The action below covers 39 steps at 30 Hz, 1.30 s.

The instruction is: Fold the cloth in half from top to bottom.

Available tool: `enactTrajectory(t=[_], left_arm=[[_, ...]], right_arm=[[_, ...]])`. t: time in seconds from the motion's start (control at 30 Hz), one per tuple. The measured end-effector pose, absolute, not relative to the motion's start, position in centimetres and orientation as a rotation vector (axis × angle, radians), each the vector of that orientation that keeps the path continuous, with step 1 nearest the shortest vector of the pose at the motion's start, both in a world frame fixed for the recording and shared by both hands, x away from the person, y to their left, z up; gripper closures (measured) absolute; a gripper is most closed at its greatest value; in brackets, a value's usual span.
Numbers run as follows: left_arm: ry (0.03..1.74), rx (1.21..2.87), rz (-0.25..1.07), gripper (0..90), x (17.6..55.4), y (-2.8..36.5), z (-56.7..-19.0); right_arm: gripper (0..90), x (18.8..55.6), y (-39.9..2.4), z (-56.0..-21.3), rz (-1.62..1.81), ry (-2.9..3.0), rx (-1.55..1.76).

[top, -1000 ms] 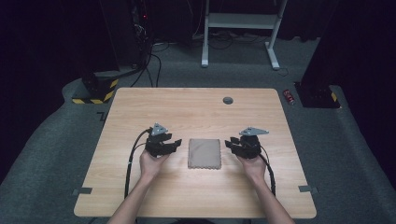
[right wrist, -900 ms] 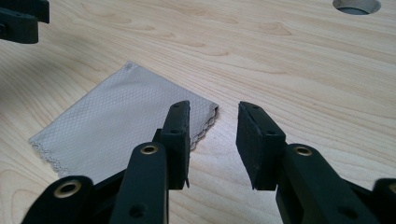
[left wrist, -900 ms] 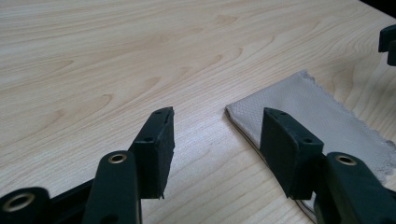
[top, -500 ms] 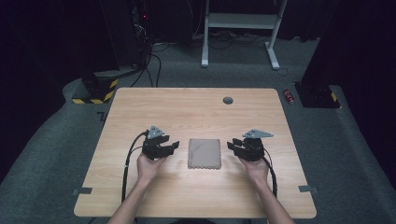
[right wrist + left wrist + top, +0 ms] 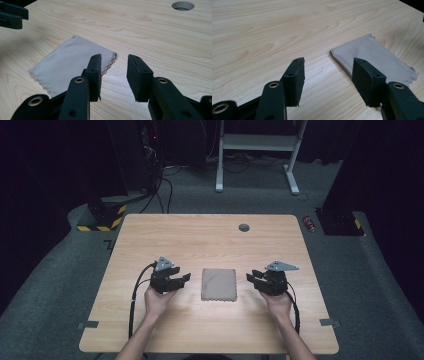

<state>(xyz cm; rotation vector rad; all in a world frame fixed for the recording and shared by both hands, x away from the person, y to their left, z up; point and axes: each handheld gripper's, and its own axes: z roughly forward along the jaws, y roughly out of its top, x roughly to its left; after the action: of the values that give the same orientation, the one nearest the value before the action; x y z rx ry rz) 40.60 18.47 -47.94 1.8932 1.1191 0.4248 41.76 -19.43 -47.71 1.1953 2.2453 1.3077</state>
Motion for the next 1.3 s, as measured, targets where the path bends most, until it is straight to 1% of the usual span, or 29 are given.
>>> enactTrajectory(t=[1.3], left_arm=[[1.139, 1.84, 0.423, 43.6, 37.4, 20.7, -48.8]], right_arm=[[63.8, 38.7, -21.2, -48.3, 1.367, 2.216, 1.197]])
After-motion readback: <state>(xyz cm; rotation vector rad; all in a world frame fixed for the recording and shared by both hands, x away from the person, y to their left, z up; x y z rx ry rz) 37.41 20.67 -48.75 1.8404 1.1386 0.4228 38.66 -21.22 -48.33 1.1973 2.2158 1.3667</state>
